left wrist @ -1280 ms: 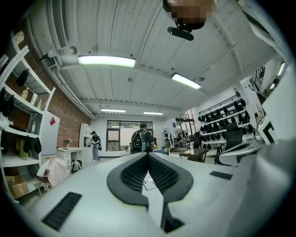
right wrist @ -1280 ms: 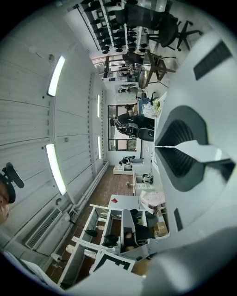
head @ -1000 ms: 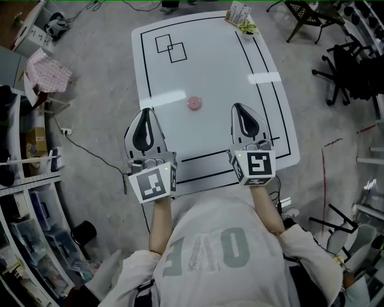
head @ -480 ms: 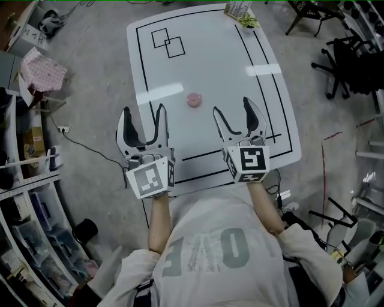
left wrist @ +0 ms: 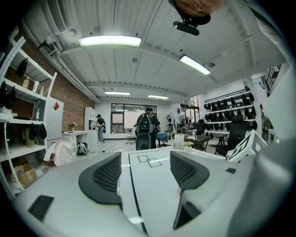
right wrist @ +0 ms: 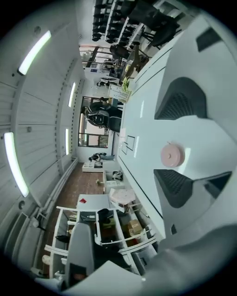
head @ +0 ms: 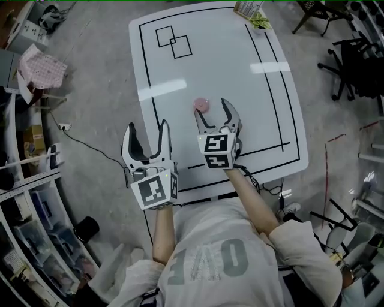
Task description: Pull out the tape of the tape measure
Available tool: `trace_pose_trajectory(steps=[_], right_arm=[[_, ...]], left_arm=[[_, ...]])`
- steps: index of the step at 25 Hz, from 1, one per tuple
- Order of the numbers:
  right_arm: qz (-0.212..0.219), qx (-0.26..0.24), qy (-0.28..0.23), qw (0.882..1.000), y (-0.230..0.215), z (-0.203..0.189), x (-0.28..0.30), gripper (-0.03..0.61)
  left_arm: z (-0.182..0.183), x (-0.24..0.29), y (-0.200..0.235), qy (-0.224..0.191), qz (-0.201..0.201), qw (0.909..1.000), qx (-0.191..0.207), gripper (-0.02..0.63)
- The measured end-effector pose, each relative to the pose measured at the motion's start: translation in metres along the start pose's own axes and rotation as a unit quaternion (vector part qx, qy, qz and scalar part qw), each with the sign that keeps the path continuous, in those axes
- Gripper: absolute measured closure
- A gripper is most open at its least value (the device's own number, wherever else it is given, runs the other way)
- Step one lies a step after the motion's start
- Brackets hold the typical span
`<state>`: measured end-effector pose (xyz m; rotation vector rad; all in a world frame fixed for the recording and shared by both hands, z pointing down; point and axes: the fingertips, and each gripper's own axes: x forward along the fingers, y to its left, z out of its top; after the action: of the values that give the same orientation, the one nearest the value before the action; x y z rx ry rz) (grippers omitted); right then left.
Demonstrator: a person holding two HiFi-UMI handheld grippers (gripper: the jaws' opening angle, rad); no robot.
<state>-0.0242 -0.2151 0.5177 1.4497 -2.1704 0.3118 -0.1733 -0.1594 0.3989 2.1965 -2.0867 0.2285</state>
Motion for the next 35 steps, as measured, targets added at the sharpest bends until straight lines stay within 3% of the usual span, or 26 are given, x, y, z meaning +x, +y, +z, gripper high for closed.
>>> trace_pose_trajectory(steps=[6, 18, 27, 29, 31, 35], right_arm=[[-0.008, -0.01, 0.051, 0.999, 0.005, -0.02, 0.031, 0.255], [-0.024, -0.003, 0.064, 0.998, -0.04, -0.032, 0.027, 0.256], [-0.002, -0.028, 0.067, 0.997, -0.042, -0.03, 0.027, 0.256], [0.03, -0.044, 0.063, 0.997, -0.036, -0.028, 0.024, 0.256], [0.098, -0.08, 0.052, 0.991, -0.02, -0.021, 0.019, 0.256], [0.237, -0.191, 0.047, 0.951, 0.012, -0.018, 0.013, 0.255]], left_arm=[[-0.025, 0.006, 0.008, 0.033, 0.011, 0.9994, -0.002, 0.307], [-0.035, 0.021, 0.005, 0.046, 0.008, 0.9989, -0.008, 0.307], [-0.04, 0.027, 0.002, 0.049, 0.011, 0.9985, -0.02, 0.307], [-0.04, 0.027, 0.002, 0.048, 0.014, 0.9984, -0.025, 0.307], [-0.04, 0.026, 0.002, 0.047, 0.019, 0.9983, -0.027, 0.307], [-0.037, 0.029, 0.008, 0.043, 0.028, 0.9984, -0.023, 0.307]])
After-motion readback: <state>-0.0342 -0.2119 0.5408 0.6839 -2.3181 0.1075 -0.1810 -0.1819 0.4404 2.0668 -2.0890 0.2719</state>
